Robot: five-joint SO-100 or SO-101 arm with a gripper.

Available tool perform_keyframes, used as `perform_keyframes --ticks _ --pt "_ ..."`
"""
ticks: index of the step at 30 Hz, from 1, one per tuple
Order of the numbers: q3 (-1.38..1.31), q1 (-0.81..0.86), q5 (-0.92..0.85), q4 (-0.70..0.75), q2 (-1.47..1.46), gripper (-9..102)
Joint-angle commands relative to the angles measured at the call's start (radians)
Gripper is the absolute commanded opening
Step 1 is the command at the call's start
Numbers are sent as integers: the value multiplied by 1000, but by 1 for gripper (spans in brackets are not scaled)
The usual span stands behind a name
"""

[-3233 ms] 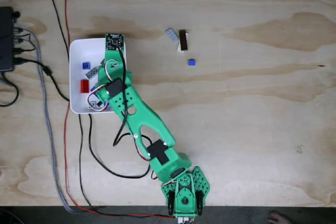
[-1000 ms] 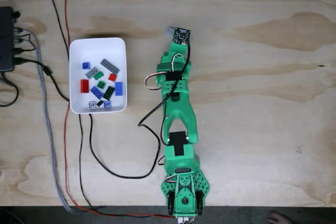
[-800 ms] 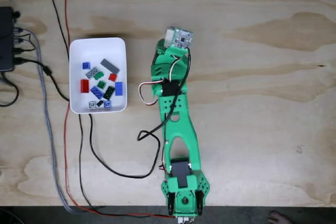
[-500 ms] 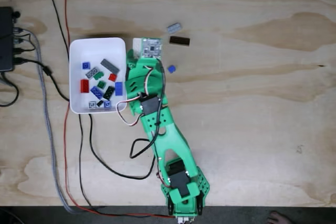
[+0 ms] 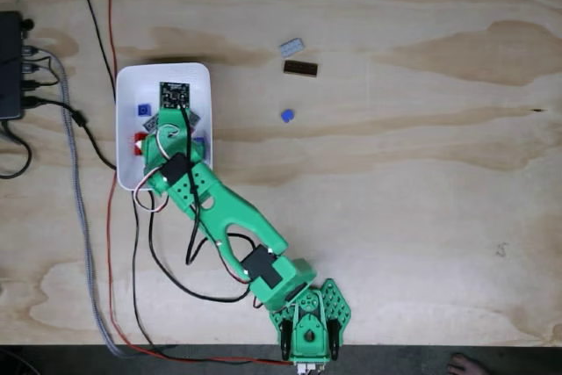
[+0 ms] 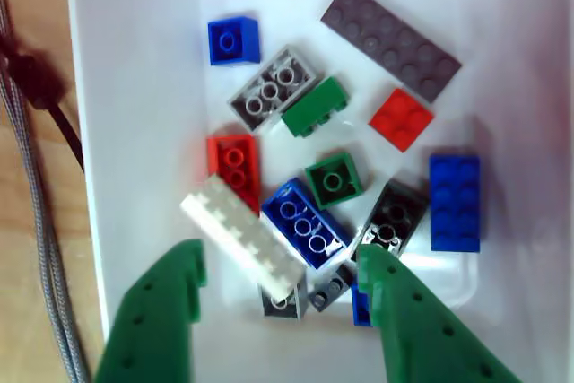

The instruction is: Put all lego bricks in the bin.

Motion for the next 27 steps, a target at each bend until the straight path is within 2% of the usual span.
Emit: perform_keyframes --ticks 1,3,6,8,11,13,15,21,27 --pt "-84 101 129 -60 167 30" --pt "-86 230 170 -84 253 28" --pt "14 451 80 -143 334 26" --pt "120 584 55 -212 307 25" --pt "256 673 91 -322 184 25" --pt "241 695 183 -356 84 25" --pt "173 687 224 -305 9 23" --pt "69 634 224 -121 -38 22" --pt "87 614 215 -63 -40 20"
